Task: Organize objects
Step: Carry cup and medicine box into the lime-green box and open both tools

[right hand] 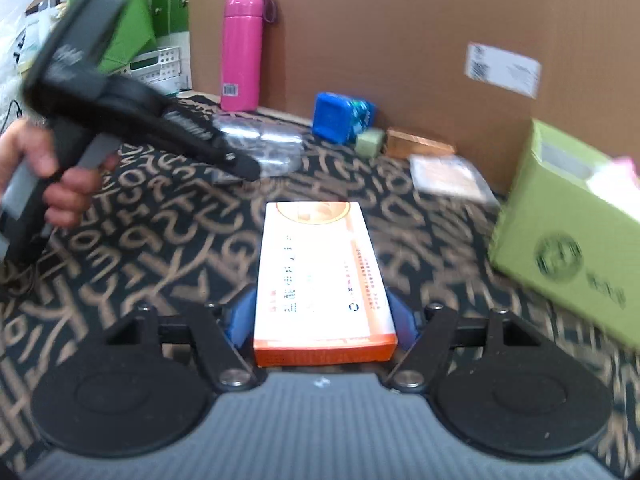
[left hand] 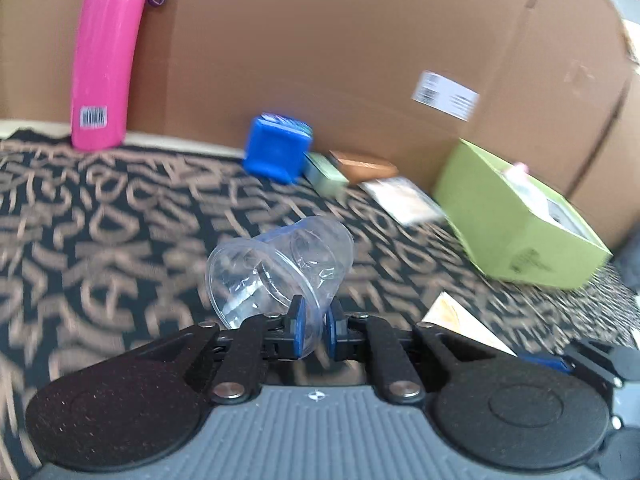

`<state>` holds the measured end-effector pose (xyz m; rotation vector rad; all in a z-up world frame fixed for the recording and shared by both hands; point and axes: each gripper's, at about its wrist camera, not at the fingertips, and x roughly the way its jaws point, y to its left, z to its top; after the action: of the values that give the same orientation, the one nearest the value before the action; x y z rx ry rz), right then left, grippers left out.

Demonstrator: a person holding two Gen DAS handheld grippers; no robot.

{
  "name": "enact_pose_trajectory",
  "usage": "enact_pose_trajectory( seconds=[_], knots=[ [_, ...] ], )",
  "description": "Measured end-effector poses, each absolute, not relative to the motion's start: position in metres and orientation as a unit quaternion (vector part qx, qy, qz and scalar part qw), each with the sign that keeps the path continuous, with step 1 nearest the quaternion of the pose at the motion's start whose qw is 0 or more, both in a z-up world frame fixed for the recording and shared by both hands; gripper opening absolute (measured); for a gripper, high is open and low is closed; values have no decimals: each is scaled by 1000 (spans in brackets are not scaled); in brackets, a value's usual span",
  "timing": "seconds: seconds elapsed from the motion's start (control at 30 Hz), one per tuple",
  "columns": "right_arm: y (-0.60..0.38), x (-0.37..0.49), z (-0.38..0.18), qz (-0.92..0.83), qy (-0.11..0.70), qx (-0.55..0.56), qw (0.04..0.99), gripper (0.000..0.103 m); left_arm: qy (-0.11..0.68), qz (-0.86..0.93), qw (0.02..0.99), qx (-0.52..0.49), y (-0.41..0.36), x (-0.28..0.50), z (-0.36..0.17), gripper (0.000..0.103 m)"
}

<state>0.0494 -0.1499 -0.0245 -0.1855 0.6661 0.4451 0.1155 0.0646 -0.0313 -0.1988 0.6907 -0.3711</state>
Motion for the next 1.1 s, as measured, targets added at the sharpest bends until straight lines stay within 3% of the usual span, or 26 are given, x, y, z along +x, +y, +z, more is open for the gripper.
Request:
enact_pose_trajectory(
  seconds=[0.1, 0.2, 0.3, 0.37, 0.43, 0.5, 0.57, 0.67, 0.8, 1.1],
  knots=[
    [-160, 37, -22, 206, 331, -69, 918, 69, 331, -163, 924, -98, 60, 95, -32, 11],
    [-161, 37, -20, 204, 329, -59, 920, 78, 329, -146, 927, -108, 54, 94, -31, 16],
    [-159, 41, -19, 205, 324, -47, 922, 78, 334, -135, 924, -129, 57, 98, -29, 25],
    [-157, 45, -18, 209, 320, -35, 923, 79, 336, -119, 924, -141, 60, 101, -29, 37],
    [-155, 49, -18, 205, 319, -35, 925, 79, 336, -111, 922, -157, 63, 104, -30, 40],
    [-153, 52, -20, 200, 324, -36, 924, 79, 340, -110, 919, -164, 65, 107, -31, 38],
    [-153, 54, -21, 204, 328, -34, 922, 75, 343, -117, 917, -168, 64, 108, -32, 19],
    [-154, 52, -21, 204, 324, -30, 923, 68, 339, -124, 921, -149, 56, 105, -30, 12],
    [-158, 47, -18, 200, 306, -23, 931, 67, 334, -142, 923, -131, 46, 99, -23, 6],
    [-183, 31, -7, 185, 281, 16, 942, 67, 310, -177, 928, -105, 17, 87, 0, 5]
  ],
)
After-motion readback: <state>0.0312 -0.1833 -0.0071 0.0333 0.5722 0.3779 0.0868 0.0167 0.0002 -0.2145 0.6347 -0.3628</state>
